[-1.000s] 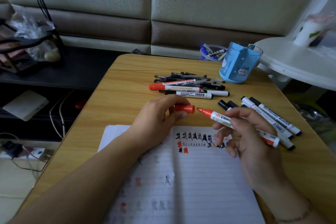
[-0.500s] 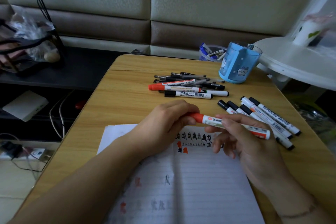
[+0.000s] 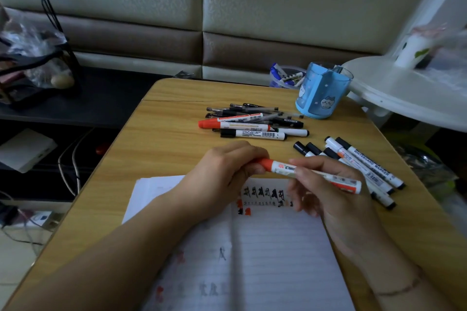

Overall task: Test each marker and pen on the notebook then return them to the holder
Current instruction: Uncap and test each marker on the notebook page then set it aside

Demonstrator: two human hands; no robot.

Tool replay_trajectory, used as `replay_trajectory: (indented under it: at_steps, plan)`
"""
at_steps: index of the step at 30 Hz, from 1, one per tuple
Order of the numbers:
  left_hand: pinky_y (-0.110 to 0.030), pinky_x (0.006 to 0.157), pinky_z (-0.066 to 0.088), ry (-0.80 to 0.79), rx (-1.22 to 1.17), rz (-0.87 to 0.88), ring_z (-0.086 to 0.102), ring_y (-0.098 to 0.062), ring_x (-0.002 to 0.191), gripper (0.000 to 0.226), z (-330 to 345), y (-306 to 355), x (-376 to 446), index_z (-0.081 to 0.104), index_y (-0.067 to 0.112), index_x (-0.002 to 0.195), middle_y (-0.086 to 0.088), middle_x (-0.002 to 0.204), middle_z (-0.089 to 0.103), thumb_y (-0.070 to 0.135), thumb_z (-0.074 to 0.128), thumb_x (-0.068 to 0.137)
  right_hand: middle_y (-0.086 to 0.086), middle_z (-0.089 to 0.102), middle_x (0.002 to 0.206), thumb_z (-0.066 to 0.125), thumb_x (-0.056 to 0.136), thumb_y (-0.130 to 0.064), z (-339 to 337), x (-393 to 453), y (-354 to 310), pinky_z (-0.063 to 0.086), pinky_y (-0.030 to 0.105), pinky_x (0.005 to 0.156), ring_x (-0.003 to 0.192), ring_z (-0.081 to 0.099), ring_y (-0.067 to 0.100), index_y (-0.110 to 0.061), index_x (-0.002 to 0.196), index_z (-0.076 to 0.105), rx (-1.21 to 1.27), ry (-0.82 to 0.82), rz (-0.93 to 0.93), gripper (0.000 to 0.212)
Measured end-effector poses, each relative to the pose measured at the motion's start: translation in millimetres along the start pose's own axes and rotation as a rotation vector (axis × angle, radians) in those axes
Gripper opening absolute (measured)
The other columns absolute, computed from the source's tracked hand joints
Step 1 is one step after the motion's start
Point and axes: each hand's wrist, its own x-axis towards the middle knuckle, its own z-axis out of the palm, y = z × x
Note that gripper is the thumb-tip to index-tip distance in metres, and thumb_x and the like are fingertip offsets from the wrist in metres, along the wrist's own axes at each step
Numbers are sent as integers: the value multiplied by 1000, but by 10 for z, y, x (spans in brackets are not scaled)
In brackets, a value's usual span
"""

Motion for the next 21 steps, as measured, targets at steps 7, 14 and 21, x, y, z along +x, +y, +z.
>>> replay_trajectory:
  at_steps: [7, 14, 21]
  plan:
    - [-37, 87, 50, 86, 169, -111, 59, -13, 103, 39, -4, -55, -39, 63, 18, 122, 7, 111, 65, 43, 58, 91, -6, 74, 81, 70, 80, -26, -367, 21, -113, 55, 41, 47, 67, 68, 21, -32, 86, 74, -472, 261, -116, 10]
    - [-51, 114, 20, -111, 488, -631, 16, -25, 145, 67, -75, -280, -76, 40, 34, 143, 8, 158, 24, 64, 33, 84, 0, 69, 86, 67, 87, -20, -1264, 221, 156, 46, 10, 62, 81, 66, 19, -28, 97, 70, -641, 812, -44, 13]
    - [-58, 118, -2, -257, 494, -577, -10, -18, 150, 74, -46, -298, -70, 24, 41, 148, 13, 163, 3, 72, 11, 82, 3, 68, 87, 67, 85, -9, -1410, 280, 434, 46, 5, 65, 89, 66, 24, -18, 97, 74, -698, 816, 136, 16]
